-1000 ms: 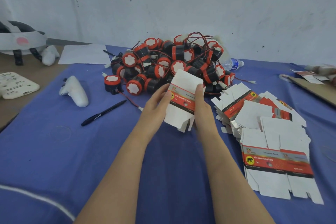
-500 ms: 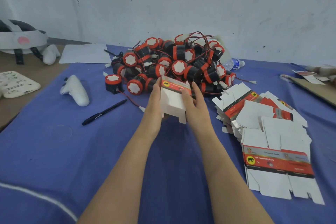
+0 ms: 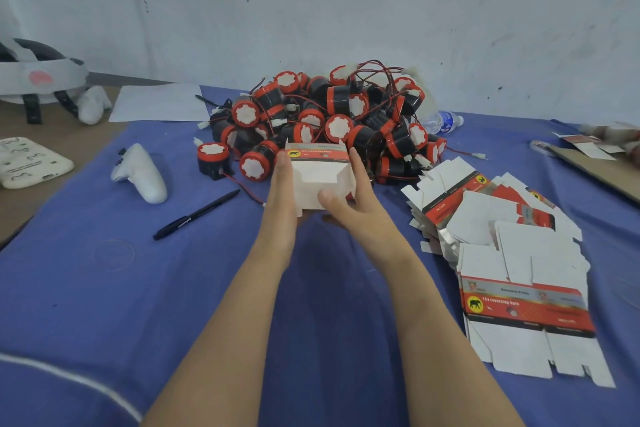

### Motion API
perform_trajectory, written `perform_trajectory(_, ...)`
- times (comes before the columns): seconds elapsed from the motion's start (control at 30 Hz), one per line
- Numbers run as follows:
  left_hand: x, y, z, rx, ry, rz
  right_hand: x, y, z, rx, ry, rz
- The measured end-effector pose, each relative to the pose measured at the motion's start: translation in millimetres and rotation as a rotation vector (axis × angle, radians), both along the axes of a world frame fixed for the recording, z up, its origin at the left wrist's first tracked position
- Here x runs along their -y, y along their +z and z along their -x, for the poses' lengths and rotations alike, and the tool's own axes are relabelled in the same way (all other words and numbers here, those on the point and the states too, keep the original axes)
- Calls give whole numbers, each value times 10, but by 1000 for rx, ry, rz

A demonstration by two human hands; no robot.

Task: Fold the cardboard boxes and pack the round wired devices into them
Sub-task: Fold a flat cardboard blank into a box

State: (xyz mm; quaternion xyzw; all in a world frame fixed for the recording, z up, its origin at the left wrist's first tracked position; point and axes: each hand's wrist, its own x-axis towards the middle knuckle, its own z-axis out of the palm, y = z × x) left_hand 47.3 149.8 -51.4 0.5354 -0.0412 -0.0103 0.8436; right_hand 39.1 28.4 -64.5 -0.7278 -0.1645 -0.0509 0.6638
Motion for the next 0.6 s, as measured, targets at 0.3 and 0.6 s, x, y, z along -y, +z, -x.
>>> perform_trajectory(0.3, -111, -48, -112, -121, 167, -6, 28, -108, -35, 110, -223, 344)
perform_trajectory(0.6, 15, -171, -84, 282, 120, -416, -42, -67, -44, 169, -654, 101)
